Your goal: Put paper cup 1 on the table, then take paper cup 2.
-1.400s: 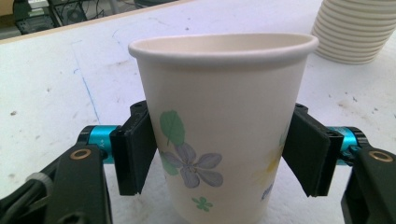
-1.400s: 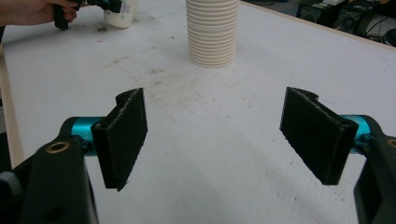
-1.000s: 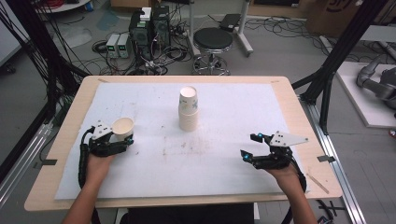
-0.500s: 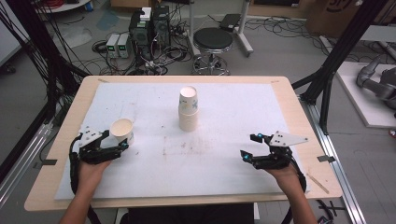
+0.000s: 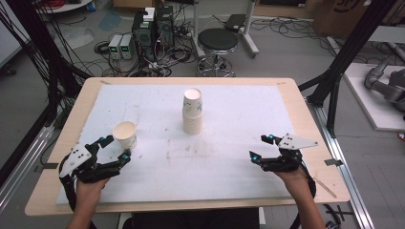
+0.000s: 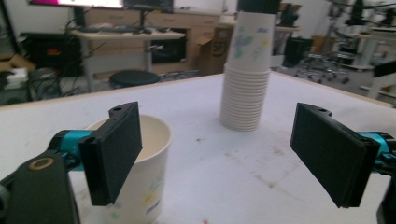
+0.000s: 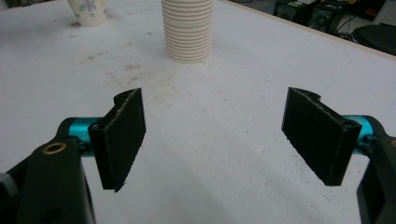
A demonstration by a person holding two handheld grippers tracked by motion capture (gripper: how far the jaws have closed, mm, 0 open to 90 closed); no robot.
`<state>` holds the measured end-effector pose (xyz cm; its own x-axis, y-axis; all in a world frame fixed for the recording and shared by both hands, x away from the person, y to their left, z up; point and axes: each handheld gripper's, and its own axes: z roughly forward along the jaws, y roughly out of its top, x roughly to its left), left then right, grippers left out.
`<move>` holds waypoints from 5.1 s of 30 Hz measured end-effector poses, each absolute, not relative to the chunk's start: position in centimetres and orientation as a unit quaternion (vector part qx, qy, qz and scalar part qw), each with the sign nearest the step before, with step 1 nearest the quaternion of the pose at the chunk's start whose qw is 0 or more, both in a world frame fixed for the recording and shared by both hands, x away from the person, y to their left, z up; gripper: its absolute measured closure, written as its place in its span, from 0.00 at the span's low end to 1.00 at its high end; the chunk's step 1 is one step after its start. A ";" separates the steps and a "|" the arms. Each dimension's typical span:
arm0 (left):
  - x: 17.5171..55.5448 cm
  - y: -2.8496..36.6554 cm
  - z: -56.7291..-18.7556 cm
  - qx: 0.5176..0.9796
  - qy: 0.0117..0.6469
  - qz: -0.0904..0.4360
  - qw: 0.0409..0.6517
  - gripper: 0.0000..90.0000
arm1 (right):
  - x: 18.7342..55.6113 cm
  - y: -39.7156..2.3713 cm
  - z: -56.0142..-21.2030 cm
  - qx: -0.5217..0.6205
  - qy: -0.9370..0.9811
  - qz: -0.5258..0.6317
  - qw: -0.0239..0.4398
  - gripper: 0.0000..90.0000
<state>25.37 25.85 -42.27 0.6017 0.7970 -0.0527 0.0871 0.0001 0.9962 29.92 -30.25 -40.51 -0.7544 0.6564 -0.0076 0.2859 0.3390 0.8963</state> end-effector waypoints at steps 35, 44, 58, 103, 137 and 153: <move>26.5 23.5 -42.0 0.661 0.318 0.250 0.632 0.18 | 29.8 -30.7 -40.2 0.313 0.780 0.506 0.194 0.23; 28.2 22.0 -40.1 0.664 0.315 0.233 0.637 0.18 | 29.6 -30.8 -40.3 0.310 0.788 0.497 0.187 0.23; 32.9 17.7 -36.3 0.685 0.295 0.220 0.629 0.19 | 30.2 -31.5 -40.5 0.318 0.784 0.501 0.182 0.23; 43.0 8.1 -34.7 0.745 0.308 0.195 0.559 0.20 | 30.3 -31.4 -40.4 0.311 0.786 0.505 0.174 0.23; 43.6 7.8 -34.0 0.738 0.294 0.201 0.573 0.37 | 30.2 -31.6 -40.4 0.311 0.786 0.506 0.172 0.23; 42.3 8.9 -28.5 0.692 0.281 0.217 0.628 0.39 | 30.1 -31.6 -40.3 0.312 0.785 0.507 0.170 0.23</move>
